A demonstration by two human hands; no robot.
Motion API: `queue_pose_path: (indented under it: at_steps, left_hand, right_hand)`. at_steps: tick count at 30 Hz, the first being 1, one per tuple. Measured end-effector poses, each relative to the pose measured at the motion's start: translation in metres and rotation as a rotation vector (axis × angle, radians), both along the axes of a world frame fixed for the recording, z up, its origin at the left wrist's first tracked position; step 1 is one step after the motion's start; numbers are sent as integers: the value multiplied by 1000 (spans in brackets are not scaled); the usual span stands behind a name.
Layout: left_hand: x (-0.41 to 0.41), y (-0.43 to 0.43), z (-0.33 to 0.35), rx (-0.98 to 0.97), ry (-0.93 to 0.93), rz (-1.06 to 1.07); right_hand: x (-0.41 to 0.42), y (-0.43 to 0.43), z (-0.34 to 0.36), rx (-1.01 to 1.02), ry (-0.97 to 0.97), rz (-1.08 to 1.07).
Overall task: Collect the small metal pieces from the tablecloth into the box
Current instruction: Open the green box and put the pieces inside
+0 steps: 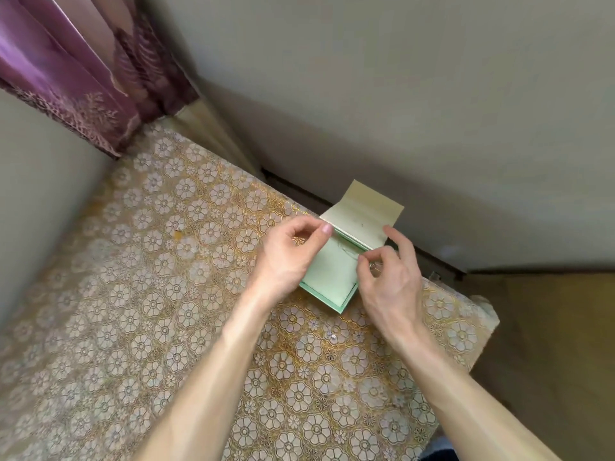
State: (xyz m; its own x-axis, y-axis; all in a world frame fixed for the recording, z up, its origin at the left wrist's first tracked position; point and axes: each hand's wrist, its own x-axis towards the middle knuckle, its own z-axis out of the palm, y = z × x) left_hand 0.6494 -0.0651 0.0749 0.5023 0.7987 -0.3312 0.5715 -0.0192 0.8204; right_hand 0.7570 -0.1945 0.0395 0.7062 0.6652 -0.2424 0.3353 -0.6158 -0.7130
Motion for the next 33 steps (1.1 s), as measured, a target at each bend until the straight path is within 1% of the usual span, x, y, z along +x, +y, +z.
queue_pose_path:
  at_steps: [3, 6, 11, 13, 18, 21, 24, 29, 33]
  left_hand:
    - [-4, 0, -8, 190, 169, -75]
    - [-6, 1, -16, 342, 225, -116]
    - [-8, 2, -24, 531, 341, -226]
    - [-9, 2, -25, 588, 369, -280]
    - [-11, 0, -32, 727, 410, -408]
    - [-8, 2, -34, 797, 448, -463]
    - [-4, 8, -37, 847, 471, -452]
    - [-3, 10, -41, 859, 487, -423]
    - [-8, 5, -40, 796, 453, -457]
  right_hand:
    - [-3, -1, -7, 71, -41, -34]
    - [-5, -1, -17, 155, -81, -67]
    - [-8, -1, -23, 212, -76, -105]
    - [-9, 0, -23, 234, -40, -134]
    - [-10, 5, -23, 212, 85, -170]
    - [-6, 2, -21, 190, 190, -164]
    - [-4, 1, -19, 184, 255, -179]
    - [-4, 6, -25, 161, 165, -154]
    - [-5, 7, -27, 171, 130, -148]
